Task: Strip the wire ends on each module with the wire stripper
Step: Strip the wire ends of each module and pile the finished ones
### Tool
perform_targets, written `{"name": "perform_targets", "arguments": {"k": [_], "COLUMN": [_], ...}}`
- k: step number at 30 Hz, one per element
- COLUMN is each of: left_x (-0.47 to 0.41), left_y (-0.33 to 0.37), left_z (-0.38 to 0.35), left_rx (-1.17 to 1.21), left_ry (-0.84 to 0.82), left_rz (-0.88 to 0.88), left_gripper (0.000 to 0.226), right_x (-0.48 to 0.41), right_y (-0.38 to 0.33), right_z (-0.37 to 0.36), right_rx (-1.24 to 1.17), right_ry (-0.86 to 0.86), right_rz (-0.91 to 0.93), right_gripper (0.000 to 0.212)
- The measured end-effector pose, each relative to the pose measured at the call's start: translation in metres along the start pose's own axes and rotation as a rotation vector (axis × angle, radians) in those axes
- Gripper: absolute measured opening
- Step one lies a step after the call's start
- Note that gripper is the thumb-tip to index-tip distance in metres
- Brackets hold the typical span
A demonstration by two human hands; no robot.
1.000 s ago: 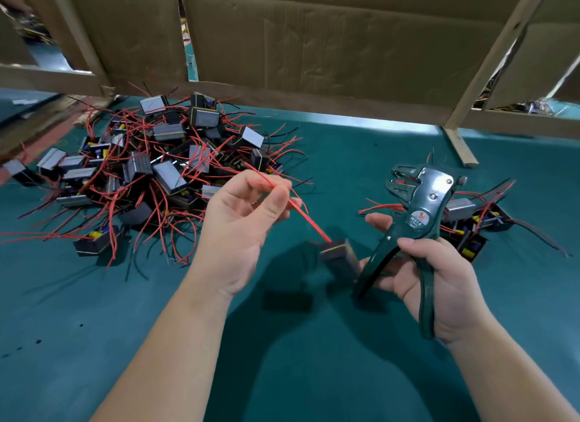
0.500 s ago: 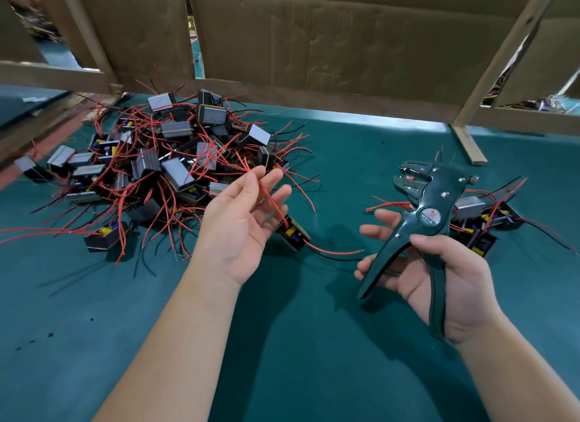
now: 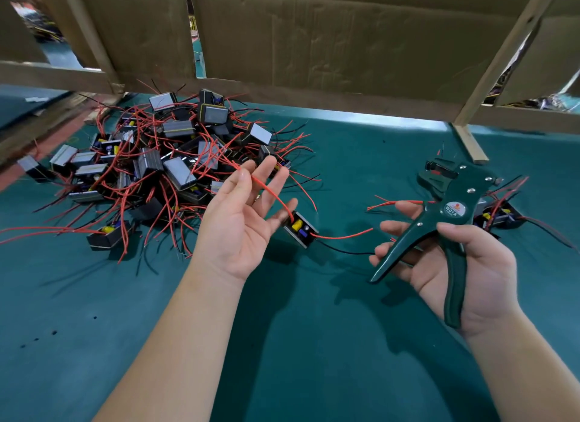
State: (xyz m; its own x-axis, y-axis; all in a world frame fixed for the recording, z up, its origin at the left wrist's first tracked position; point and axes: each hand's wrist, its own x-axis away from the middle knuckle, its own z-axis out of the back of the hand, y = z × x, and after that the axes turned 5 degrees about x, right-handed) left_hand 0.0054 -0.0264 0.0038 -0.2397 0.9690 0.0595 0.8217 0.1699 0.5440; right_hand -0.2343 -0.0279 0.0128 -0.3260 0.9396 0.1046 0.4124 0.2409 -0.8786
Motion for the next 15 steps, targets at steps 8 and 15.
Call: {"name": "perform_targets", "arguments": {"k": [8, 15], "left_x": [-0.0060, -0.0082], "left_y": [0.0066, 0.0097], "left_z": [0.0061, 0.0080], "left_rx": [0.217, 0.278], "left_ry": [0.055, 0.146], "left_rz": [-0.048, -0.083], "left_gripper": [0.020, 0.019], "right_x": [-0.0021, 0.0050], "right_y": [0.0001, -0.0031], "right_z": [0.0013, -0.0063], "right_rx": [-0.066, -0.058], "right_ry": [0.050, -0.078], "right_rz": [0.004, -0.033], "right_gripper": [0.041, 0.045]}}
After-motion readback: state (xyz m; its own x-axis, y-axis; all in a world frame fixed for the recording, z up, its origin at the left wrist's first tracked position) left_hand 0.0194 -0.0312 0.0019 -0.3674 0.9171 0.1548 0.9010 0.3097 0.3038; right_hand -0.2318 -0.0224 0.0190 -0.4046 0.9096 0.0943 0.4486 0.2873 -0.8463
